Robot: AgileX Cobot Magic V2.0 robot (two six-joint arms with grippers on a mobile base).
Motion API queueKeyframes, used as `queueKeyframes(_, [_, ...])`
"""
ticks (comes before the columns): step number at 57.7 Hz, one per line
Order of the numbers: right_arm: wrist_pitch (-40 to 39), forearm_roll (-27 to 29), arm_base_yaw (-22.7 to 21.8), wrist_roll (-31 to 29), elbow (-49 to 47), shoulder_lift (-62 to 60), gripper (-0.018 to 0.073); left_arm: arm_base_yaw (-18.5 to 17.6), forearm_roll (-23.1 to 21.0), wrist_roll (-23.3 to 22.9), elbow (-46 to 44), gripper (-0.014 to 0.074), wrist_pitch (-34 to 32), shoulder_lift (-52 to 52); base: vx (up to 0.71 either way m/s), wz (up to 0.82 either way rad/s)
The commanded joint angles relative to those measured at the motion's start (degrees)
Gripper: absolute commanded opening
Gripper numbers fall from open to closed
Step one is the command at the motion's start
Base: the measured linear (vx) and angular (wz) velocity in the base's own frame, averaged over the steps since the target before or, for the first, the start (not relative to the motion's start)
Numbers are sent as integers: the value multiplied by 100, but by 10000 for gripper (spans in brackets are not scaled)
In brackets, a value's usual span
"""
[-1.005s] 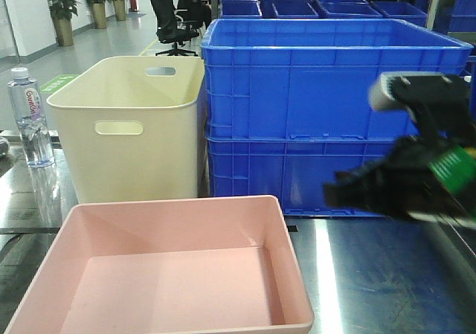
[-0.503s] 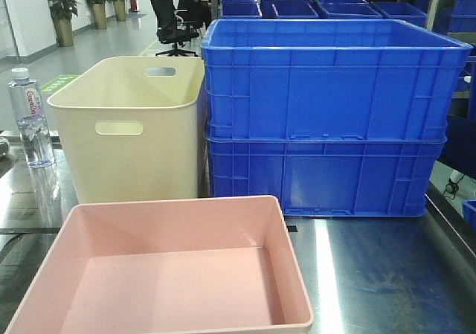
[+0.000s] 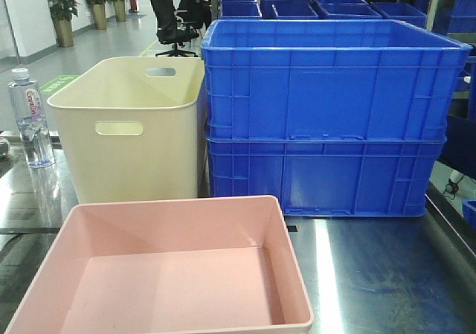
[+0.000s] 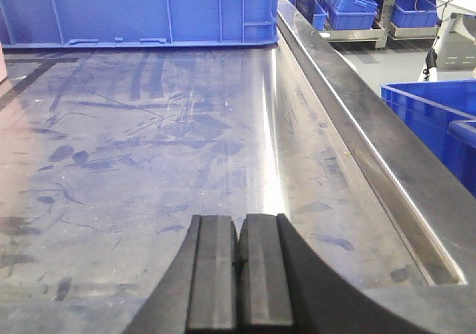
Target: Grab pink bin and stack on right shelf
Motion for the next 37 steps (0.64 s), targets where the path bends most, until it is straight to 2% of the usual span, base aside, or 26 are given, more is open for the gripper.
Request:
queueKeyframes(1, [-409, -9, -48, 0, 1, -9, -11, 16, -10, -47, 81, -8, -480, 121, 0, 0])
queueKeyframes(37, [-402, -9, -48, 0, 1, -9, -11, 16, -10, -47, 81, -8, -480, 121, 0, 0])
